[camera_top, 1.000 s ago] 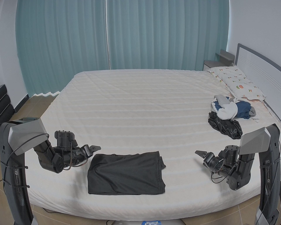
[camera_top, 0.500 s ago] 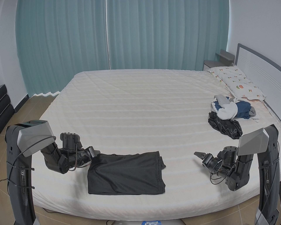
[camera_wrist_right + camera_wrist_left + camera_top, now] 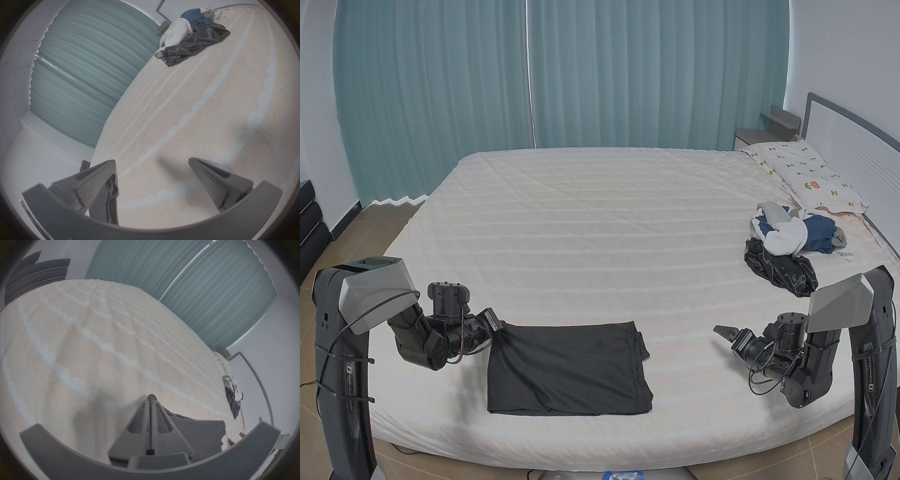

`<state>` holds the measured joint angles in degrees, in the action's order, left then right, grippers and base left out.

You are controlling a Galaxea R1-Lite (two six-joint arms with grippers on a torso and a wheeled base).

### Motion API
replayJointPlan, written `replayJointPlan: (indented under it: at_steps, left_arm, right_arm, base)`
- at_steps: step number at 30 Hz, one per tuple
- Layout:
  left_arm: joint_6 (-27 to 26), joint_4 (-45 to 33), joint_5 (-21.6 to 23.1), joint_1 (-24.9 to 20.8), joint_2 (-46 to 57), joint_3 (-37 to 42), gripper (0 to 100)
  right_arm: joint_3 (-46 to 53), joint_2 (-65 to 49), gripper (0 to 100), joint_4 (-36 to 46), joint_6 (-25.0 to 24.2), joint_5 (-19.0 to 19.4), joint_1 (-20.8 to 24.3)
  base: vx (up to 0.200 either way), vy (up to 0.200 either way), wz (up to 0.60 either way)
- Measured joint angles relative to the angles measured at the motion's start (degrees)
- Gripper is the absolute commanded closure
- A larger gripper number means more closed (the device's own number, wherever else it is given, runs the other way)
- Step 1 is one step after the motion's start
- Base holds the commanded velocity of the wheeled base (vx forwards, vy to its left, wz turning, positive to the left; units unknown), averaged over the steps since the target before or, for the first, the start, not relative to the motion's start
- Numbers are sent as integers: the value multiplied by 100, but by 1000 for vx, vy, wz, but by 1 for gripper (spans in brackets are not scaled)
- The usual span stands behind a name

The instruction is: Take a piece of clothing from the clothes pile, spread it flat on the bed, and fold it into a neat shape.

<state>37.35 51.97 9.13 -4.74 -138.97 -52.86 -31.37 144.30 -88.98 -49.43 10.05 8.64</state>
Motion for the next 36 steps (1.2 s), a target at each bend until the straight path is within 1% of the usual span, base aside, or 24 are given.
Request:
replayJointPlan:
  at_steps: [3, 6, 9, 14, 16, 19, 24, 31, 32, 36]
  left_arm:
    - [91, 85, -11, 11, 0, 22, 100]
    - [134, 154, -21, 17, -2, 46, 100]
    - [156, 179, -22, 17, -4, 66, 100]
    - [167, 208, -24, 17, -4, 93, 100]
    - [167, 217, -27, 17, -6, 101, 100]
    - [167, 222, -24, 17, -6, 110, 100]
    - [162, 224, -29, 17, -9, 116, 100]
    - [156, 226, -32, 17, -15, 118, 100]
    - [157, 228, -32, 17, -17, 118, 100]
    - [145, 230, -33, 17, -28, 116, 100]
  right_arm:
    - [23, -23, 0, 2, 91, -4, 122]
    - [55, -100, 0, 2, 140, -6, 417]
    - [89, -216, 0, 44, 219, -15, 863]
    - [85, -389, 0, 389, 378, 32, 1746]
    - [23, -422, 0, 655, 518, 54, 2041]
    - [-160, -422, 0, 1073, 848, 112, 2352]
    - [-560, -393, 0, 1517, 1114, 286, 2619]
    - [-813, -428, 0, 2283, 1429, 308, 2697]
    - [-824, -441, 100, 2376, 1465, 311, 2697]
    - [-853, -511, 100, 2701, 1642, 308, 2679]
  base:
    - [0, 0, 0]
    - [0, 0, 0]
    - [0, 0, 0]
    - [0, 0, 0]
    - [0, 0, 0]
    - [0, 0, 0]
    - [0, 0, 0]
    - [0, 0, 0]
    - [0, 0, 0]
    - [0, 0, 0]
